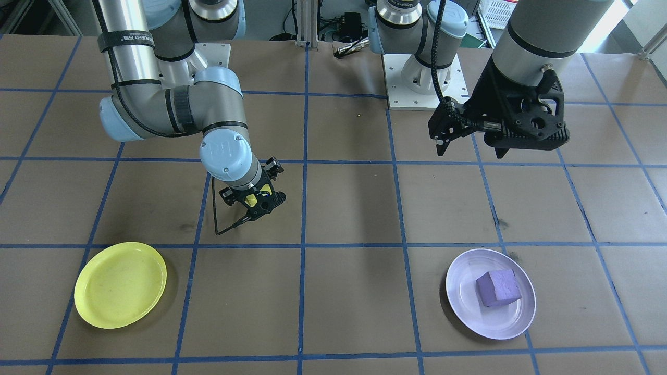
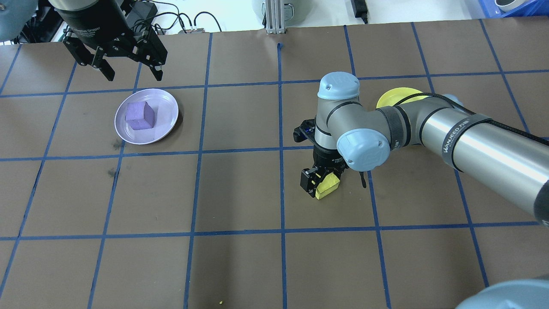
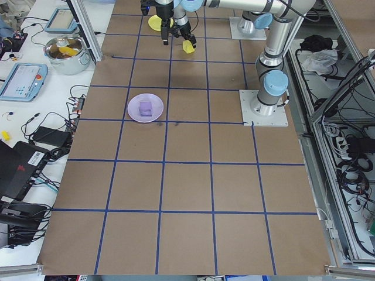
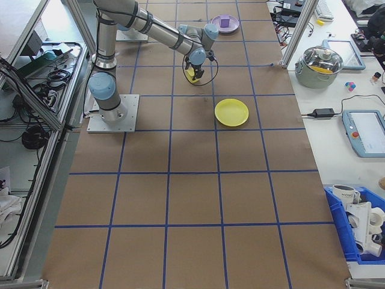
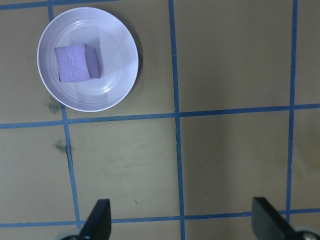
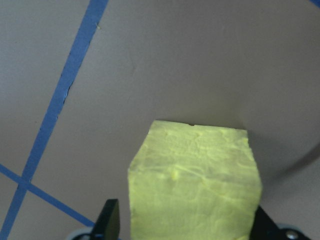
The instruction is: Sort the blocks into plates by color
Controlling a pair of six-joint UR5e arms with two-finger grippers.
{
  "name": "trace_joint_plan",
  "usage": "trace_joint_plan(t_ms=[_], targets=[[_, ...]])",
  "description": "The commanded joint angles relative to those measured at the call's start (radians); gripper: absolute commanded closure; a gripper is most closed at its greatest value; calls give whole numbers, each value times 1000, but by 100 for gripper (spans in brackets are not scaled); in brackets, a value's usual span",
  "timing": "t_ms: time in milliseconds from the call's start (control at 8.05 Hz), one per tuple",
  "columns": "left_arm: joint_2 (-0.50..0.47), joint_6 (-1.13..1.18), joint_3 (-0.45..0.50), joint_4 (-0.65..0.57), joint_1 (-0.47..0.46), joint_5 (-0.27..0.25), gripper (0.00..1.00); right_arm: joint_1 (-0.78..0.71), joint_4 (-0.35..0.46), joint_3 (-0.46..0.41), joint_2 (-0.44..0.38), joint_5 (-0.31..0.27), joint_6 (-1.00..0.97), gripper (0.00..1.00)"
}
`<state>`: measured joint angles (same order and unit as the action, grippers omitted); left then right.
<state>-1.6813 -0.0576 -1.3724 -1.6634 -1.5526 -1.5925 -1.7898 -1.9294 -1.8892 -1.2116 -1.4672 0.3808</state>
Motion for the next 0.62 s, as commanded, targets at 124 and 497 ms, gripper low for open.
trace_joint_plan(t_ms=[124,497], targets=[[6,15,-4,-1,14,0,0,0,-31,1,-11,-13,0,100],[35,9,-5,-13,12,-15,0,16,-31,74,-136,-89,-16,100]])
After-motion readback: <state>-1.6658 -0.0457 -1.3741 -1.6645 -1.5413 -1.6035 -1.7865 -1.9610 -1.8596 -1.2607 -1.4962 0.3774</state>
